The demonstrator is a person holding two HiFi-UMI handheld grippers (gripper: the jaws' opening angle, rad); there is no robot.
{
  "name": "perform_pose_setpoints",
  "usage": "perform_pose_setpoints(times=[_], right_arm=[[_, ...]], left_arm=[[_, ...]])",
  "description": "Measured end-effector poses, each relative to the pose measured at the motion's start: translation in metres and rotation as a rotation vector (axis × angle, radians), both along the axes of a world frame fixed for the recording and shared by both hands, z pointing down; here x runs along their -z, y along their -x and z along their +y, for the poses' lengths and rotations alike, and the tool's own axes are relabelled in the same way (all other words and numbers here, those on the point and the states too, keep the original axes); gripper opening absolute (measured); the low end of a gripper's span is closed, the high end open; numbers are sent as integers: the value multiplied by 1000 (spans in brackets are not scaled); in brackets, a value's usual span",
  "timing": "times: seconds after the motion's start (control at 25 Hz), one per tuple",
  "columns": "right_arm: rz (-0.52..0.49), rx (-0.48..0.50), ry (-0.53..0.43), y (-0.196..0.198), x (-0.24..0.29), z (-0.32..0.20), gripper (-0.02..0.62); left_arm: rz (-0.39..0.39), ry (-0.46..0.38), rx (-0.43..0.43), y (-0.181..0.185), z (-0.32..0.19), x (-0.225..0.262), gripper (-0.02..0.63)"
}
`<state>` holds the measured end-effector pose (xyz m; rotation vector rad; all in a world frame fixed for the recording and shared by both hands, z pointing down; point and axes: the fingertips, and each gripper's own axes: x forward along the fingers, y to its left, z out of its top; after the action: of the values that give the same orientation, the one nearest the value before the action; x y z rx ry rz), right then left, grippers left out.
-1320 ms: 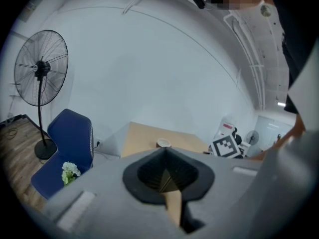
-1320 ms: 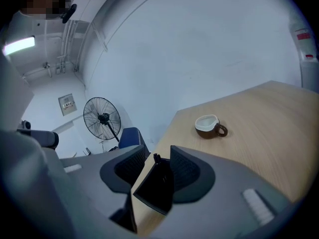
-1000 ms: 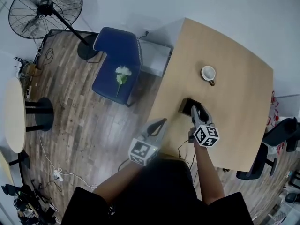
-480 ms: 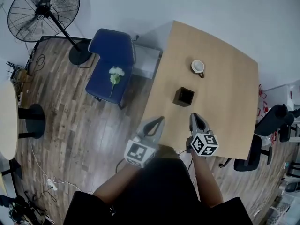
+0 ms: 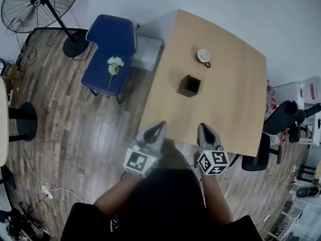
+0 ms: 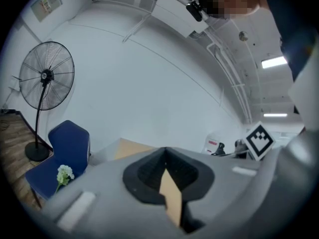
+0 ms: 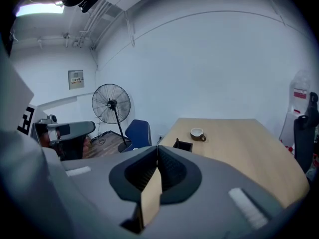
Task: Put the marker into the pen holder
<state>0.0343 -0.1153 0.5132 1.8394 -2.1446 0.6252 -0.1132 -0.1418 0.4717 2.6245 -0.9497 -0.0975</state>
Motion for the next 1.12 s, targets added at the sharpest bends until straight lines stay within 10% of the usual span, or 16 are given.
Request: perform_pose_setpoints(times=[0.28, 0.8, 1.12], right_arm=[[-19, -25, -65, -35, 25, 34, 3], [60, -180, -187, -263, 64, 159, 3], [65, -134, -214, -328, 57, 218, 3]], left_arm=[[-27, -19, -36, -35, 30, 13, 3], [-119, -84, -22, -173, 108, 37, 3], [-162, -135, 39, -244, 159, 40, 5]])
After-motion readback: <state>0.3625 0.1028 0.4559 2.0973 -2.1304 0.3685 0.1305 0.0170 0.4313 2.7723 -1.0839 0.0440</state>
